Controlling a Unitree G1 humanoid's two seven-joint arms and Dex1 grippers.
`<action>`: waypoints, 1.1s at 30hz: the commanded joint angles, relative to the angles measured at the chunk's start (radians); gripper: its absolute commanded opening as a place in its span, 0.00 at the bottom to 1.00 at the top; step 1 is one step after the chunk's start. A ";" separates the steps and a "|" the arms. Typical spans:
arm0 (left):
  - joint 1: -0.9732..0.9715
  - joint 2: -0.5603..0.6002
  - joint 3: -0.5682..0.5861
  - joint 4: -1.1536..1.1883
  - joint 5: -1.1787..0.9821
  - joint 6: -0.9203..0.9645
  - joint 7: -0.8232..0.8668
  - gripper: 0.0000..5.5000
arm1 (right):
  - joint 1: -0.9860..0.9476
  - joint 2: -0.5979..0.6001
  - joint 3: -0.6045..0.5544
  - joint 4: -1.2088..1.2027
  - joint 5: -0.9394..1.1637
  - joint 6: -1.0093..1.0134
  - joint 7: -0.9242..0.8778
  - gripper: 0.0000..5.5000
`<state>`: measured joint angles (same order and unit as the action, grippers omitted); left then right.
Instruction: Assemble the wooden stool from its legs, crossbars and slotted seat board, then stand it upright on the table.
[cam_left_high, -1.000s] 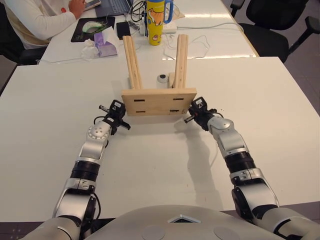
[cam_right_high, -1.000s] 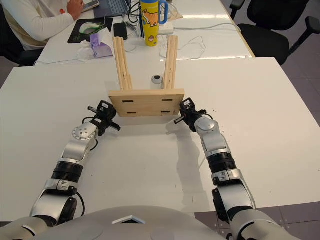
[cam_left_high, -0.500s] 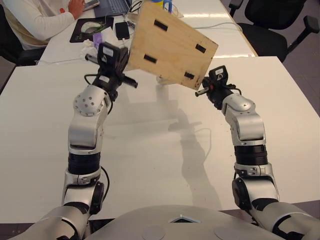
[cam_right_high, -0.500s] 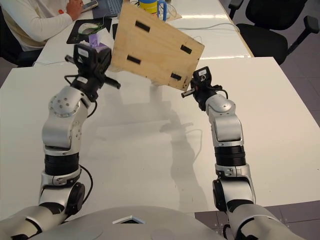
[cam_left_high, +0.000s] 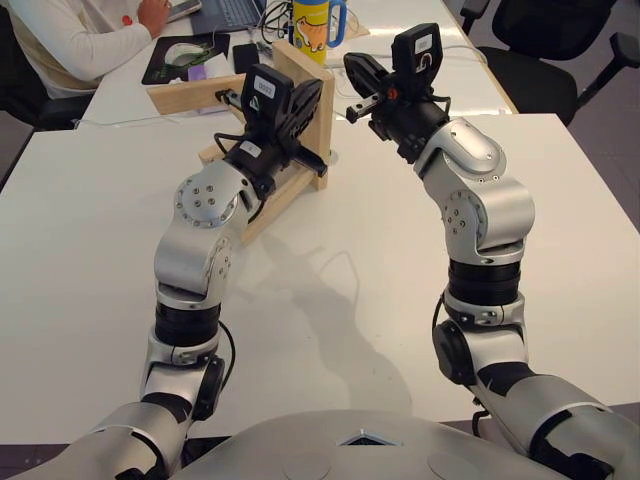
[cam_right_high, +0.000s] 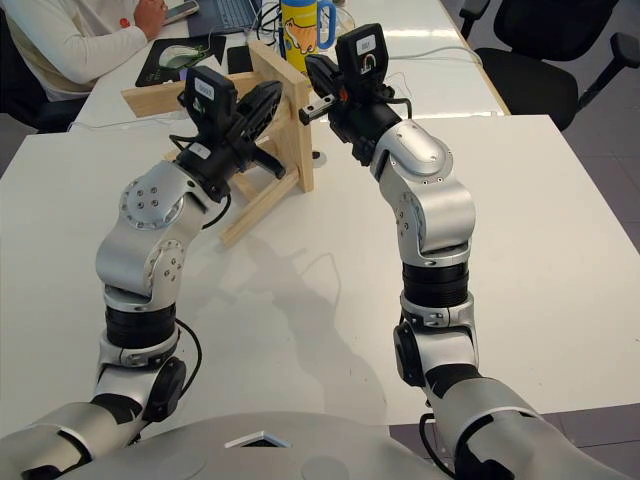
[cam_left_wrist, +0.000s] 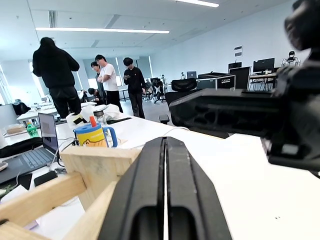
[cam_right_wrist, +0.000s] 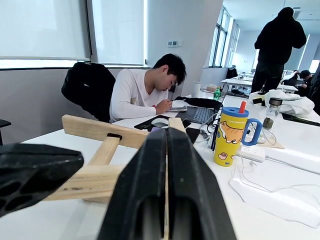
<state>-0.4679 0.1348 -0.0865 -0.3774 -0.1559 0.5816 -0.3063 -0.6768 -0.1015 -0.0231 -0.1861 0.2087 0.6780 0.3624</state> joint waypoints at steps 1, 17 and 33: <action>0.030 0.017 0.003 0.002 0.005 0.001 0.009 0.00 | 0.001 -0.015 0.005 0.007 0.015 0.019 -0.008 0.00; 0.081 0.175 0.015 -0.094 0.213 0.292 0.128 0.00 | 0.032 -0.044 0.021 0.023 0.003 -0.003 -0.029 0.00; 0.239 0.456 0.080 0.191 0.316 0.036 0.075 0.00 | 0.040 -0.055 0.031 0.025 0.009 -0.009 -0.034 0.00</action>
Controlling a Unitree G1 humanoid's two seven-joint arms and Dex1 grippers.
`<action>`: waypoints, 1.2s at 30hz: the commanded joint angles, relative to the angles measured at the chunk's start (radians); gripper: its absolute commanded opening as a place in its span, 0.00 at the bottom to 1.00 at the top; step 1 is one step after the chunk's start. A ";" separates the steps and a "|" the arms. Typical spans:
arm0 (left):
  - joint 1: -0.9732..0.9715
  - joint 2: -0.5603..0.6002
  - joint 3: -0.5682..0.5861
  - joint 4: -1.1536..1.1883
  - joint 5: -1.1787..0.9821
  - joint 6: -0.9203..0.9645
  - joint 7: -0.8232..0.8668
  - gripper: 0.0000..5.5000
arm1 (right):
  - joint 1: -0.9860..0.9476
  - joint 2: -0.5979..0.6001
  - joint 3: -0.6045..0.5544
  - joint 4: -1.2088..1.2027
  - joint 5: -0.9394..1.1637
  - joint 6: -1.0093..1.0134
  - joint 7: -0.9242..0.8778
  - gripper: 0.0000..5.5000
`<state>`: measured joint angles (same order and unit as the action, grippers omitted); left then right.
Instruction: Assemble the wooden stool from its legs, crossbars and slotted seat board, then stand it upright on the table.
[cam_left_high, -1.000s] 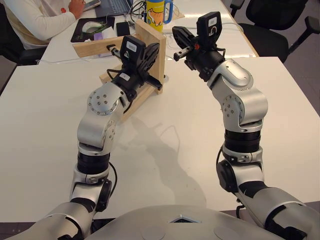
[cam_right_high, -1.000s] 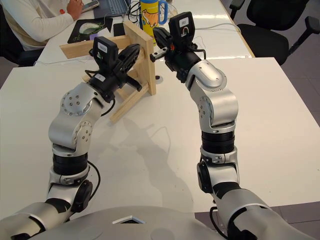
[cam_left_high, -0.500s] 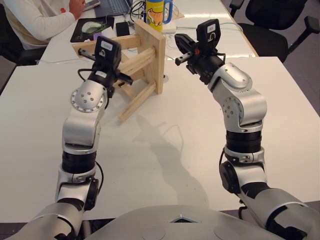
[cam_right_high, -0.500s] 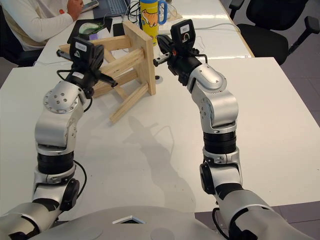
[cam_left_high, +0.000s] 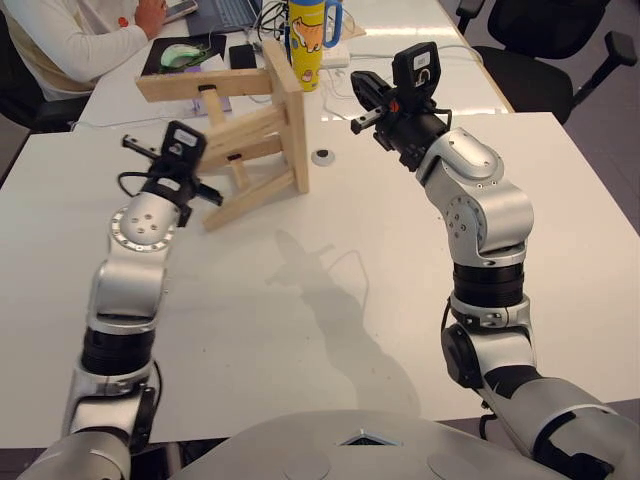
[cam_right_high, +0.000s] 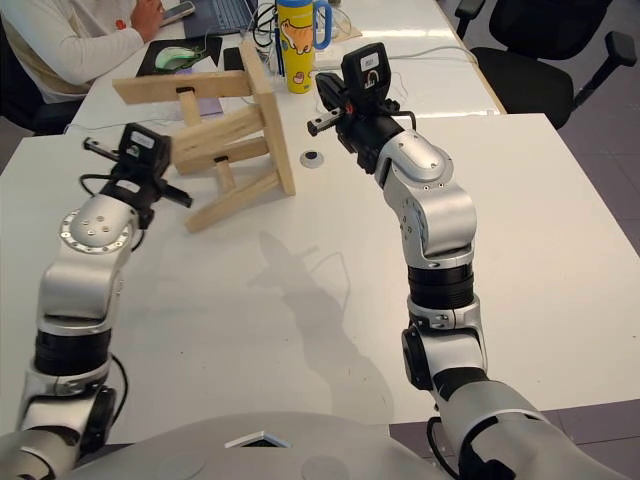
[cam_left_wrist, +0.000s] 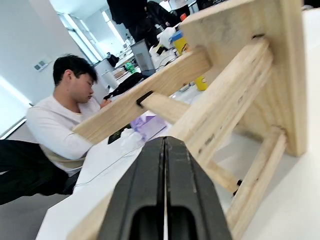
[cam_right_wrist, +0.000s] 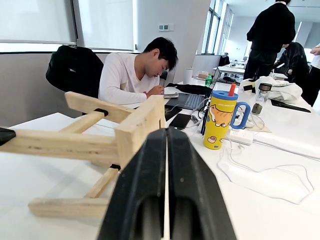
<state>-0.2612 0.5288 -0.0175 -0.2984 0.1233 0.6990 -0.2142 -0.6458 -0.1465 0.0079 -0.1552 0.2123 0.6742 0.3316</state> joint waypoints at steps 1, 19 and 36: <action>0.023 0.083 0.023 0.162 0.048 -0.123 -0.010 0.00 | 0.010 -0.010 0.000 -0.006 0.005 -0.005 -0.003 0.00; -0.345 -0.225 -0.044 -0.056 -0.234 0.098 -0.086 0.14 | 0.018 -0.016 -0.001 0.036 -0.003 -0.034 -0.019 0.00; -0.452 -0.430 -0.037 0.402 -0.131 -0.166 0.161 0.47 | 0.018 -0.007 0.004 0.047 -0.003 -0.048 -0.039 0.00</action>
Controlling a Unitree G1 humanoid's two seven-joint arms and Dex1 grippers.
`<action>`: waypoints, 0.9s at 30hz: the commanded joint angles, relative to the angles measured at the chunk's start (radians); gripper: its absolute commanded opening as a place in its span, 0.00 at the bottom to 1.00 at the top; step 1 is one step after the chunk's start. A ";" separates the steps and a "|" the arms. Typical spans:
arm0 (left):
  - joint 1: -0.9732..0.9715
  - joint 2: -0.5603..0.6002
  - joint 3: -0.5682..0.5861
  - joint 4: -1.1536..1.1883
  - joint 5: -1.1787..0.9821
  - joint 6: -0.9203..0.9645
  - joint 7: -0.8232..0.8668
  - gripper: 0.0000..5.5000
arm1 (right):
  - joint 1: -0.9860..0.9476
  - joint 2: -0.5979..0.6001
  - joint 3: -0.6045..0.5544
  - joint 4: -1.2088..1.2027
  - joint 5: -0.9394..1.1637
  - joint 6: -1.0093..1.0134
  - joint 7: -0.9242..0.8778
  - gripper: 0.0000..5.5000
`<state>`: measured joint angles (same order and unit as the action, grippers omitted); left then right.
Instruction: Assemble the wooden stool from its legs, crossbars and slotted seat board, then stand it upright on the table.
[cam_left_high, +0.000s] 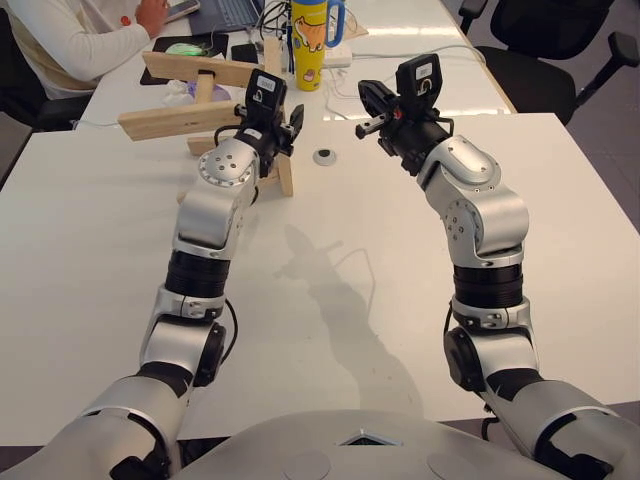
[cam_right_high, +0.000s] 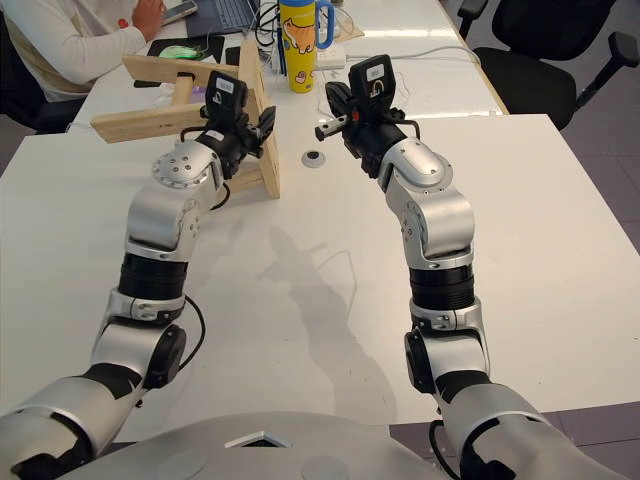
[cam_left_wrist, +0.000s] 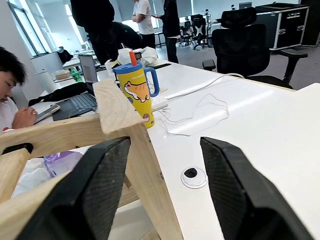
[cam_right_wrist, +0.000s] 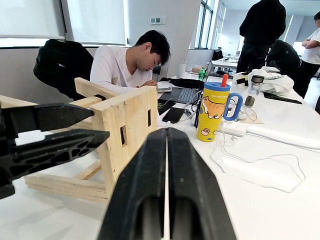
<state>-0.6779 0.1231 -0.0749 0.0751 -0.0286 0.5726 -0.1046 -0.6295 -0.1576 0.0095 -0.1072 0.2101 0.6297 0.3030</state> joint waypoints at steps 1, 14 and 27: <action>-0.037 -0.035 0.027 0.039 0.023 -0.051 0.070 0.47 | 0.002 0.004 0.003 -0.002 -0.001 -0.004 -0.011 0.00; -0.099 -0.107 0.087 0.241 0.006 -0.149 0.140 0.47 | 0.007 0.011 0.010 0.000 -0.006 -0.009 -0.017 0.00; -0.154 -0.144 0.135 0.352 -0.023 -0.183 0.156 0.28 | 0.006 0.017 0.010 0.003 -0.008 -0.016 -0.024 0.00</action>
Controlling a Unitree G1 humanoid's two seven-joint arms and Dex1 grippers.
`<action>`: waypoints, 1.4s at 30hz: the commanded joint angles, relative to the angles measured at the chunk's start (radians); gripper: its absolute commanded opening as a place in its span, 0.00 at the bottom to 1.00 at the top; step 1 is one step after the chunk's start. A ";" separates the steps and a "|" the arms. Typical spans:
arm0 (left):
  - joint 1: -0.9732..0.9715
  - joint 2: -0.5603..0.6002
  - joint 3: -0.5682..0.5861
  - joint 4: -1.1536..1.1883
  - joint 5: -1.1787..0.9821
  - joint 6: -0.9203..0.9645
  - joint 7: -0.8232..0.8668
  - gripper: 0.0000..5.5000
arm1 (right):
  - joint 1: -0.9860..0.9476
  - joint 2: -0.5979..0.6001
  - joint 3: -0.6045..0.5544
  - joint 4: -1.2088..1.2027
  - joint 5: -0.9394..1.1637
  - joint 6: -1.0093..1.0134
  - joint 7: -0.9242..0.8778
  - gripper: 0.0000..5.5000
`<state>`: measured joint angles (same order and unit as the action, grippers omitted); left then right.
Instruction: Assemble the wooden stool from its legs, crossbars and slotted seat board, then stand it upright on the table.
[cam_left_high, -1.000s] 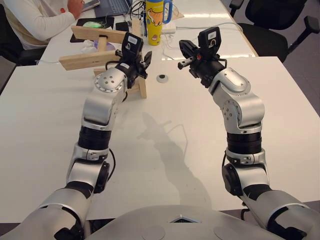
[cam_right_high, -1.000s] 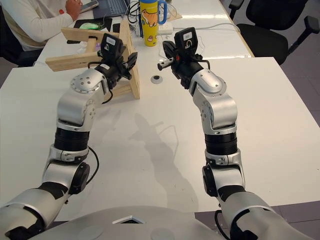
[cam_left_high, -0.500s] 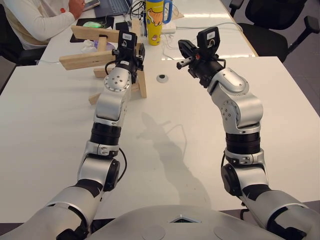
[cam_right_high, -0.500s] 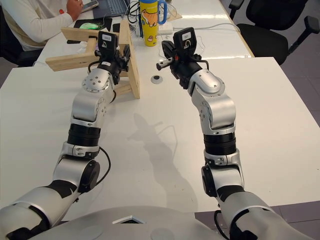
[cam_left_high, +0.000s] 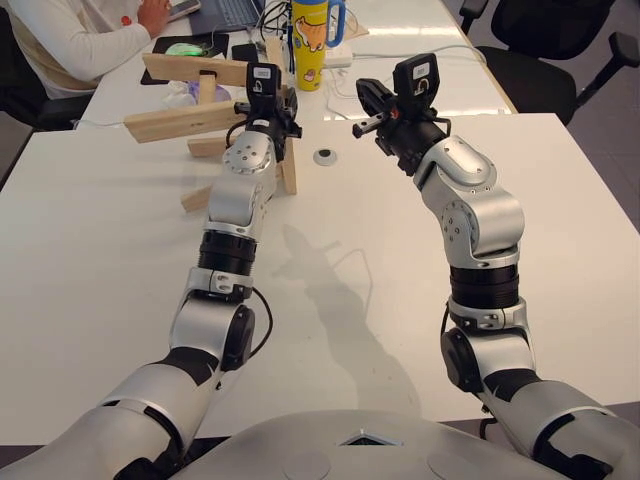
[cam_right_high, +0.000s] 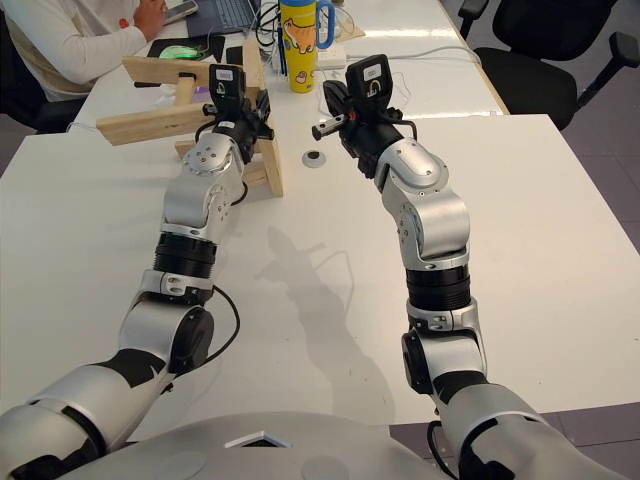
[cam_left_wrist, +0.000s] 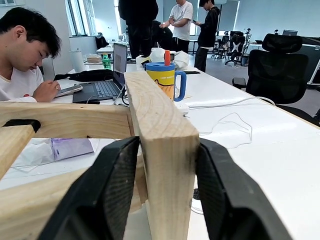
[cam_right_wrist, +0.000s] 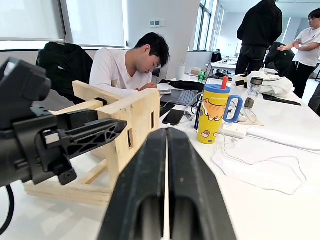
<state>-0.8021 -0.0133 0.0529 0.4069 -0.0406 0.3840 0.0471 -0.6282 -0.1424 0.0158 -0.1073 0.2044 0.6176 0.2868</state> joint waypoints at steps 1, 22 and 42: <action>-0.031 -0.008 0.010 0.023 -0.010 0.006 0.006 0.26 | 0.003 0.002 0.003 0.005 -0.002 -0.005 -0.008 0.00; -0.179 -0.122 0.537 -0.458 -0.587 0.068 0.431 0.24 | -0.033 -0.017 -0.063 0.074 -0.015 -0.054 -0.071 0.00; 0.590 -0.095 0.562 -0.593 -0.847 0.148 0.414 0.36 | -0.028 -0.040 -0.073 0.067 -0.012 -0.052 -0.068 0.00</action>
<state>-0.3988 -0.0987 0.6353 -0.3119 -0.9511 0.4239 0.4084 -0.6399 -0.1736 -0.0545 -0.0311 0.1927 0.5600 0.2200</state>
